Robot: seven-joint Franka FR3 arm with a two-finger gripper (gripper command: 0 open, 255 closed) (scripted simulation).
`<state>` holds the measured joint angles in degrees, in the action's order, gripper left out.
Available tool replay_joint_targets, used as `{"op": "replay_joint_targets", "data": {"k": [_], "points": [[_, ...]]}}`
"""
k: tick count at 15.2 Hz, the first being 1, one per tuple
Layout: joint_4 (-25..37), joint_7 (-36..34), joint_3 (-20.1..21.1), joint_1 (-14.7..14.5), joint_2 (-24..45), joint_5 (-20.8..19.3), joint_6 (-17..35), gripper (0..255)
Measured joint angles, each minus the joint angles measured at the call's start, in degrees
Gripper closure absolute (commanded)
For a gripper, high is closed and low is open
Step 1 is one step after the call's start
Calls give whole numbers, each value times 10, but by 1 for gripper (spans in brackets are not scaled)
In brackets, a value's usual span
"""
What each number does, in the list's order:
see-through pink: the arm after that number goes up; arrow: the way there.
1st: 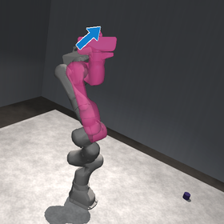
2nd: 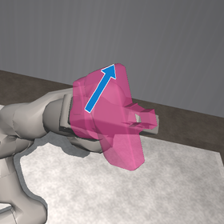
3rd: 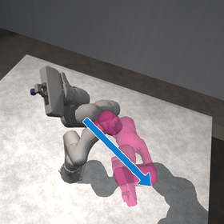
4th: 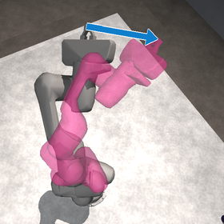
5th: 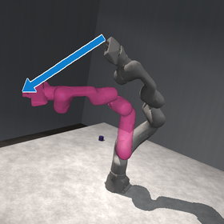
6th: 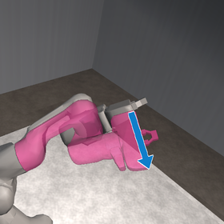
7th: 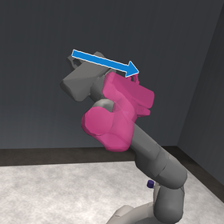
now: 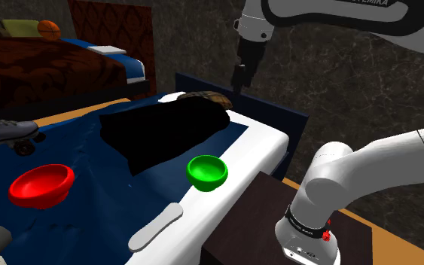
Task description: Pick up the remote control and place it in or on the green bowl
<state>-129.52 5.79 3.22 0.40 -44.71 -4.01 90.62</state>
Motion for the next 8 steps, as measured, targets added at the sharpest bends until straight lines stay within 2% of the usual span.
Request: {"op": "replay_joint_targets", "data": {"k": [3, 8], "points": [[-10, 11, 2, -9, 11, 2, 20, 0], [-47, 61, 4, -40, 57, 6, 98, 0]]}}
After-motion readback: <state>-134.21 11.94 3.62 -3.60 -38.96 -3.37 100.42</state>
